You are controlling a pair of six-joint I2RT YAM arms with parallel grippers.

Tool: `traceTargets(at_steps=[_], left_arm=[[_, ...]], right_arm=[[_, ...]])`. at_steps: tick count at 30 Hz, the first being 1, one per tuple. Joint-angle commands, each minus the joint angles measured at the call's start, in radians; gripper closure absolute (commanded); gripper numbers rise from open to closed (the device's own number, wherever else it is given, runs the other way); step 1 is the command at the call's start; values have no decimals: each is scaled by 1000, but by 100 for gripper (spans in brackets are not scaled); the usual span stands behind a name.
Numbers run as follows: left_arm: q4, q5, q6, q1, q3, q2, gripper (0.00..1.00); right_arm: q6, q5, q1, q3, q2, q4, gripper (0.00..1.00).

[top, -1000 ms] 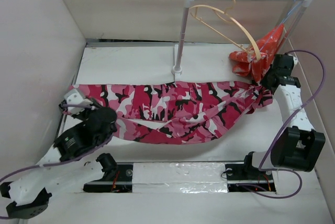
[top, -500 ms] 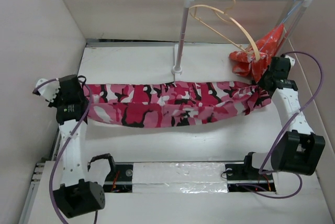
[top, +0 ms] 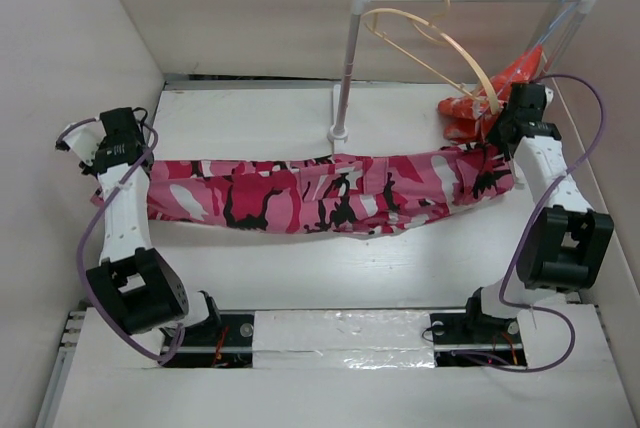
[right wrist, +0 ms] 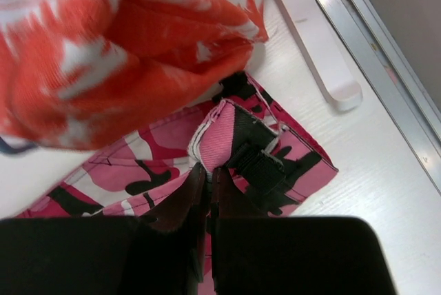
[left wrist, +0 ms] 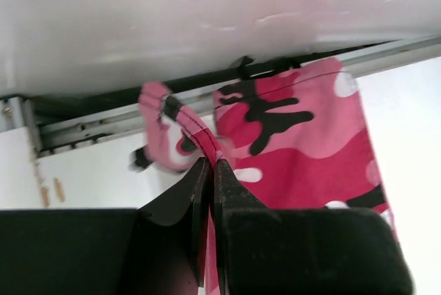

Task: Place the trousers on the hanger
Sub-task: Fold the trousers at the center of the board.

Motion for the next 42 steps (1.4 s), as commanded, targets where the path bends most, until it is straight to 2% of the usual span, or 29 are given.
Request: traceTargets(at_steps=[1,4,6,13,18,21,27,34,38,42], left_arm=[[109,-42,51,20,41,12,100],[175,-43,88,20,32,59,100],[163,-42,94,20,73,110,100],[229,-69,140,-22,112,302,100],[186,-91,111,-33,193,402,100],[204,-89,102,-43,179,367,100],[138,-112,67,-43,69,167,100],[56,-37,90,-3,-152,-211,100],[-52,-7,45,-3,-171,-236,100],[-23,0,66,-3,-180,-229,100]], right_arm=[[-2,44,-6,130,58,76,100],[-14,63,3,134,94,115,100],[-28,73,4,131,107,157,100],[-24,83,4,185,192,157,99],[-19,98,14,197,229,166,100],[-16,94,14,177,227,195,100],[-1,57,-6,147,221,203,100],[42,-41,-6,87,223,241,100],[48,-80,-6,82,215,240,100],[50,-98,-6,94,230,229,100]])
